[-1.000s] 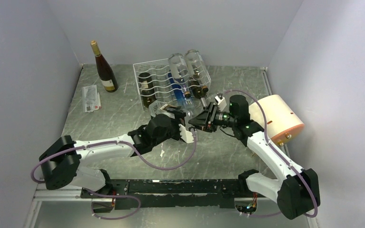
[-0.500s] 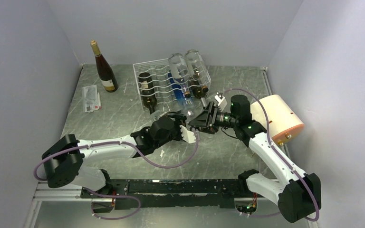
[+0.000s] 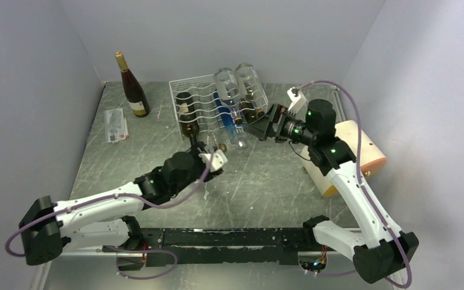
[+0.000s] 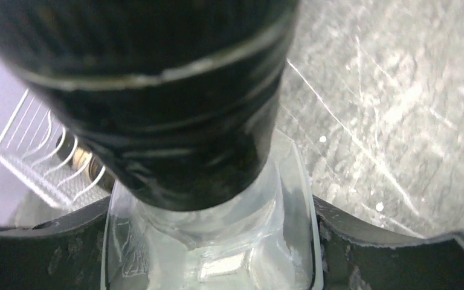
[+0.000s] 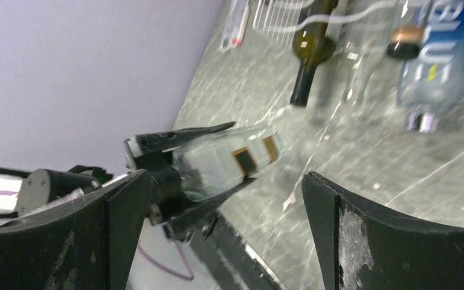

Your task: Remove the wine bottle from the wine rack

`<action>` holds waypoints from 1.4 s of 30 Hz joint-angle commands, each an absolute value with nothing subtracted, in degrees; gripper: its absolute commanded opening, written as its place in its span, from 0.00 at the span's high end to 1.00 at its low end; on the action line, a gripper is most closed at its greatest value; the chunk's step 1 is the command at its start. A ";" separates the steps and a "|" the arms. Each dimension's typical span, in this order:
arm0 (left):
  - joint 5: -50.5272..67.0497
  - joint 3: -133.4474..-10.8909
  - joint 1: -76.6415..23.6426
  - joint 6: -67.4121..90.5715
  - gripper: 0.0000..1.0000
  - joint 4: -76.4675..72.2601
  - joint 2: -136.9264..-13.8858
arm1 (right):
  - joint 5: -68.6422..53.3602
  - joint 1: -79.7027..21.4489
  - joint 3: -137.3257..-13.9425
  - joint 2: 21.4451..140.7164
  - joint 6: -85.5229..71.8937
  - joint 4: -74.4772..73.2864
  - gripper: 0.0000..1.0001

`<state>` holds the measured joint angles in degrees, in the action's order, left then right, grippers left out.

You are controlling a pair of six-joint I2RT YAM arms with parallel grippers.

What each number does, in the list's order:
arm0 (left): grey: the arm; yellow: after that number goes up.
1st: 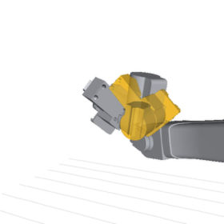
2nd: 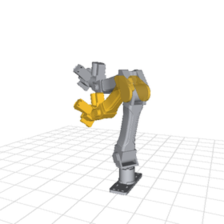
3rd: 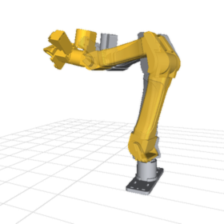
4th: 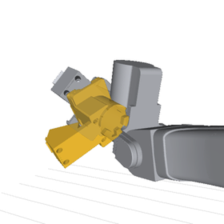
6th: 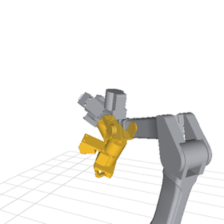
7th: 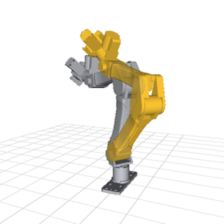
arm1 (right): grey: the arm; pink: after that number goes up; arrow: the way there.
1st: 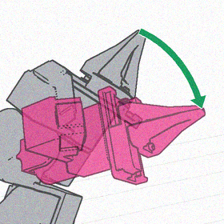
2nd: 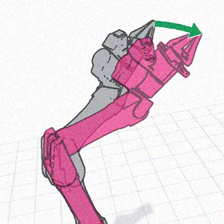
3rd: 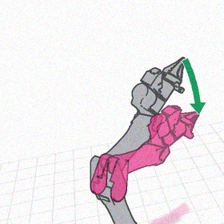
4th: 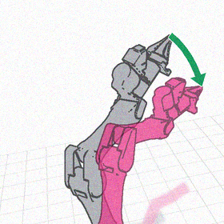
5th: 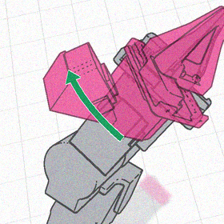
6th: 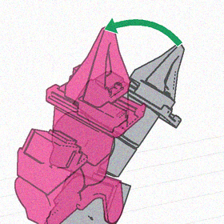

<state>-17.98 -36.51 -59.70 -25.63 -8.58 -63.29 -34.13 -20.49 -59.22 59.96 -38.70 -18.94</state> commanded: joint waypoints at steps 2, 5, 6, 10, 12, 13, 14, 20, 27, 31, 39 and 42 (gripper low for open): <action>-23.31 -37.80 -53.52 -11.33 0.93 -8.29 -53.41 | -24.40 -19.69 -62.56 57.39 -32.07 -21.54 0.00; -32.82 -38.99 -47.75 -4.80 0.93 -4.31 -50.38 | -22.66 -19.52 -61.55 56.99 -31.73 -20.72 0.00; -37.13 -40.12 -44.57 -2.01 0.93 -1.78 -49.94 | -22.15 -19.46 -60.95 56.77 -31.74 -20.21 0.00; -42.54 -41.39 -28.33 4.57 0.93 -0.49 -48.52 | -20.09 -19.24 -59.04 56.66 -31.02 -19.42 0.00; -39.84 -40.54 -21.96 5.08 0.93 -4.98 -48.85 | -19.66 -19.00 -58.51 56.82 -30.73 -19.50 0.00; -37.74 -40.69 -19.30 5.77 0.93 -6.75 -49.62 | -19.61 -18.98 -58.27 56.77 -30.68 -19.47 0.00; -35.87 -41.01 -16.37 6.83 0.93 -8.29 -50.91 | -19.61 -18.91 -57.94 56.61 -30.73 -19.35 0.00; -24.74 -44.99 -0.79 15.93 0.93 -17.41 -64.19 | -18.99 -18.77 -55.13 54.99 -30.95 -18.30 0.00; -19.07 -46.25 1.82 4.38 0.93 -42.74 -79.01 | -19.31 -18.60 -54.18 54.93 -30.36 -18.56 0.00; -15.90 -48.20 1.90 -0.84 0.93 -47.92 -84.57 | -18.92 -18.47 -53.52 54.96 -30.55 -18.86 0.00; -12.04 -50.84 3.11 -1.81 0.93 -50.59 -91.60 | -18.61 -18.52 -53.45 55.98 -30.37 -18.85 0.00; -10.15 -51.02 3.48 -0.22 0.93 -51.49 -93.07 | -18.80 -18.38 -53.35 56.43 -30.67 -18.29 0.00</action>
